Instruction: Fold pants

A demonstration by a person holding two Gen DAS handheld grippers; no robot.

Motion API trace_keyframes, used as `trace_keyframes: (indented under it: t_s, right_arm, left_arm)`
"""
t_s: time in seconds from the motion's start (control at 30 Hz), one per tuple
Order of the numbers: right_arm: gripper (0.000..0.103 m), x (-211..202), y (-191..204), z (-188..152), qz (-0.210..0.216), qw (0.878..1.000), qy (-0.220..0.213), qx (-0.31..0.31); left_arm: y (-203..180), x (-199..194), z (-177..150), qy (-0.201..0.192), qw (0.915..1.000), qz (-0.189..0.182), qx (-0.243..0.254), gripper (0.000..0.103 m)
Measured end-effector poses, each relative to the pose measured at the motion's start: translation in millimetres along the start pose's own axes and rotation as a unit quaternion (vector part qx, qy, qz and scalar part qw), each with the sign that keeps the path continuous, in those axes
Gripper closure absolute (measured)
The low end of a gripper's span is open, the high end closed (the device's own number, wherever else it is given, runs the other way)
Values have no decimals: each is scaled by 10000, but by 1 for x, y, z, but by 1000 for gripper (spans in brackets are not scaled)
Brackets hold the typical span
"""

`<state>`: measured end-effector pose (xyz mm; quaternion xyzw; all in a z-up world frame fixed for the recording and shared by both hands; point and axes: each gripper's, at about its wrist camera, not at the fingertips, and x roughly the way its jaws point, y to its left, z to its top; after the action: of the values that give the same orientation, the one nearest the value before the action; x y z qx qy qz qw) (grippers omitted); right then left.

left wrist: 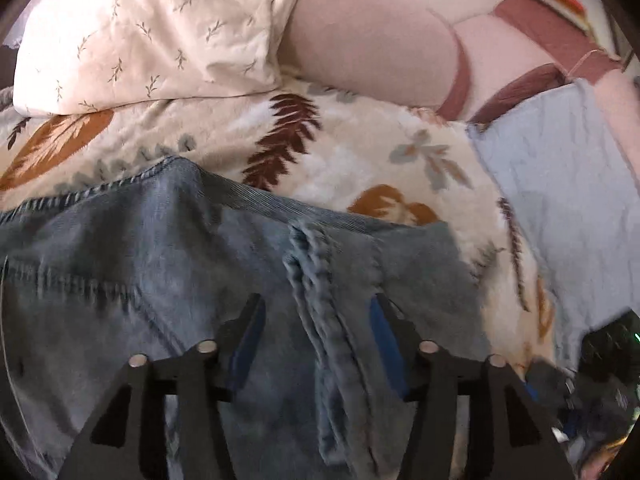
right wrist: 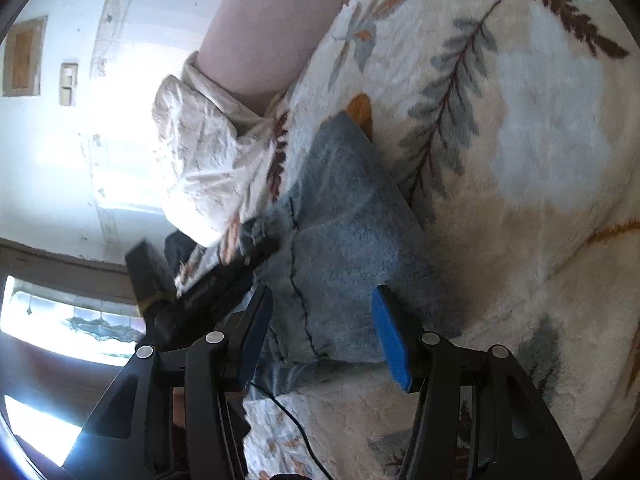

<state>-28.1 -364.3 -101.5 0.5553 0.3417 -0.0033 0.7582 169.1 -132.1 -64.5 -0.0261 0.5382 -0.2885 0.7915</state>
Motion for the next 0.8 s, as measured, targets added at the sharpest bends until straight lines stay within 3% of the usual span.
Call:
trace_keyframes:
  t_s: [0.07, 0.3, 0.4, 0.47, 0.57, 0.8]
  right_arm:
    - [52, -3, 2, 1, 65, 9999, -76, -28]
    - [52, -2, -1, 2, 211, 9996, -169, 77]
    - [51, 0, -4, 2, 182, 9997, -125, 108]
    - [51, 7, -6, 1, 48, 9999, -30, 138]
    - [51, 16, -16, 0, -258, 9990, 200, 299]
    - [51, 18, -28, 0, -228, 9978, 268, 555]
  left_arm:
    - [3, -10, -13, 27, 9995, -271, -128, 30]
    - [-15, 8, -51, 636, 9955, -635, -304, 31]
    - [-24, 17, -61, 778, 9946, -650, -202, 44]
    - [-29, 16, -63, 721, 9966, -407, -24, 57]
    - [-18, 14, -63, 792, 9950, -550, -276, 73]
    - [-15, 0, -64, 993, 9873, -997, -732, 79]
